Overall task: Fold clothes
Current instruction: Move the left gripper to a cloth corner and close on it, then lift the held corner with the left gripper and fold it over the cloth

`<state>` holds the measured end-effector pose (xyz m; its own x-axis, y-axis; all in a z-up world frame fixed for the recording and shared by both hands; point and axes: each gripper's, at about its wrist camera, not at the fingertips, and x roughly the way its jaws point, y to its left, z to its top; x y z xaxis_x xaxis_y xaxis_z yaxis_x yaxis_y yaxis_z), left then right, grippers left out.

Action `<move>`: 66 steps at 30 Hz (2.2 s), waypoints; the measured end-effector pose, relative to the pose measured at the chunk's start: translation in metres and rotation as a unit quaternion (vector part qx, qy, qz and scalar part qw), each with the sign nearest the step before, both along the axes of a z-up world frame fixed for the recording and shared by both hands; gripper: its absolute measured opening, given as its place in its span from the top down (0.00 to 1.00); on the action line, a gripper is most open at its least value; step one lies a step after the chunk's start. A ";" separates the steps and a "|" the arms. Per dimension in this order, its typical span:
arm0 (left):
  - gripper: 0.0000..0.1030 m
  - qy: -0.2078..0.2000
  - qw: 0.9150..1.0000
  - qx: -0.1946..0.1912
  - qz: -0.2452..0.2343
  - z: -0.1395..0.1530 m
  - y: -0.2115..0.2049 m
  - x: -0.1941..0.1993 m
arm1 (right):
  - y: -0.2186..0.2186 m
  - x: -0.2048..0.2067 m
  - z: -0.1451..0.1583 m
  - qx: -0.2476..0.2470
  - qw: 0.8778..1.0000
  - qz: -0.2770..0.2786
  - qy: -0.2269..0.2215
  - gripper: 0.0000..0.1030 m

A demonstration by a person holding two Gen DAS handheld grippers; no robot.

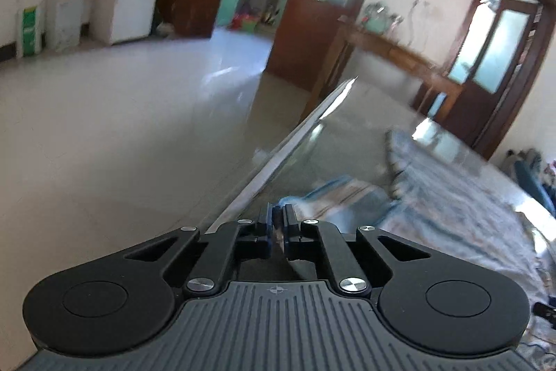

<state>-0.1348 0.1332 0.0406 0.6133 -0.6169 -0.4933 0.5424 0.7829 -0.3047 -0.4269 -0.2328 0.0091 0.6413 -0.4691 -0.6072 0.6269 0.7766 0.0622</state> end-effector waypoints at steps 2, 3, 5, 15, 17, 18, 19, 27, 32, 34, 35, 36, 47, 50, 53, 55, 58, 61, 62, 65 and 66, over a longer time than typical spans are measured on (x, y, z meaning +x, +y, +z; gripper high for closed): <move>0.95 -0.022 0.999 -0.015 -0.024 0.011 -0.005 -0.009 | 0.000 0.000 0.000 0.000 1.000 0.000 0.000 0.00; 0.95 -0.035 0.998 -0.021 -0.039 0.016 -0.009 -0.015 | 0.000 0.000 0.000 0.000 1.000 0.000 0.000 0.00; 0.95 -0.050 0.996 -0.029 -0.063 0.022 -0.015 -0.024 | 0.000 0.000 0.000 0.000 1.000 0.000 0.000 0.00; 0.95 -0.054 0.977 -0.033 -0.201 0.016 -0.060 -0.064 | 0.000 0.000 0.000 0.000 1.000 0.000 0.000 0.00; 0.95 -0.049 0.974 -0.028 -0.222 0.010 -0.069 -0.067 | 0.000 0.000 0.000 0.000 1.000 0.000 0.000 0.00; 0.95 -0.049 0.971 -0.021 -0.235 0.006 -0.074 -0.070 | 0.000 0.000 0.000 0.000 1.000 0.000 0.000 0.00; 0.95 -0.050 0.968 -0.015 -0.245 0.003 -0.077 -0.073 | 0.000 0.000 0.000 0.000 1.000 0.000 0.000 0.00; 0.94 -0.017 0.942 0.032 -0.334 -0.028 -0.108 -0.083 | 0.000 0.000 0.000 0.000 1.000 0.000 0.000 0.00; 0.78 -0.013 0.931 0.038 -0.363 -0.028 -0.111 -0.083 | 0.000 0.000 0.000 0.000 1.000 0.000 0.000 0.00; 0.74 -0.020 0.930 0.035 -0.364 -0.023 -0.109 -0.081 | 0.000 0.000 0.000 0.000 1.000 0.000 0.000 0.00; 0.74 -0.023 0.931 0.031 -0.362 -0.021 -0.107 -0.078 | 0.000 0.000 0.000 0.000 1.000 0.000 0.000 0.00; 0.74 -0.027 0.933 0.027 -0.358 -0.018 -0.106 -0.075 | 0.000 0.000 0.000 0.000 1.000 0.000 0.000 0.00; 0.81 -0.017 0.962 0.058 -0.268 -0.023 -0.135 -0.015 | 0.000 0.000 0.000 0.000 1.000 0.000 0.000 0.00; 0.82 -0.012 0.960 0.070 -0.271 -0.029 -0.144 -0.010 | 0.000 0.000 0.000 0.000 1.000 0.000 0.000 0.00; 0.82 -0.005 0.956 0.083 -0.280 -0.036 -0.157 -0.007 | 0.000 0.000 0.000 0.000 1.000 0.000 0.000 0.00; 0.82 -0.016 0.953 0.094 -0.289 -0.039 -0.164 -0.010 | 0.000 0.000 0.000 0.000 1.000 0.000 0.000 0.00; 0.82 -0.031 0.950 0.101 -0.293 -0.041 -0.167 -0.014 | 0.000 0.000 0.000 0.000 1.000 0.000 0.000 0.00; 0.82 -0.028 0.951 0.095 -0.294 -0.038 -0.163 -0.015 | 0.000 0.000 0.000 0.000 1.000 0.000 0.000 0.00; 0.82 -0.025 0.951 0.091 -0.294 -0.037 -0.159 -0.015 | 0.000 0.000 0.000 0.000 1.000 0.000 0.000 0.00; 0.81 -0.025 0.950 0.081 -0.299 -0.031 -0.146 -0.020 | 0.000 0.000 0.000 0.000 1.000 0.000 0.000 0.00; 0.81 -0.028 0.949 0.080 -0.302 -0.029 -0.142 -0.022 | 0.000 0.000 0.000 0.000 1.000 0.000 0.000 0.00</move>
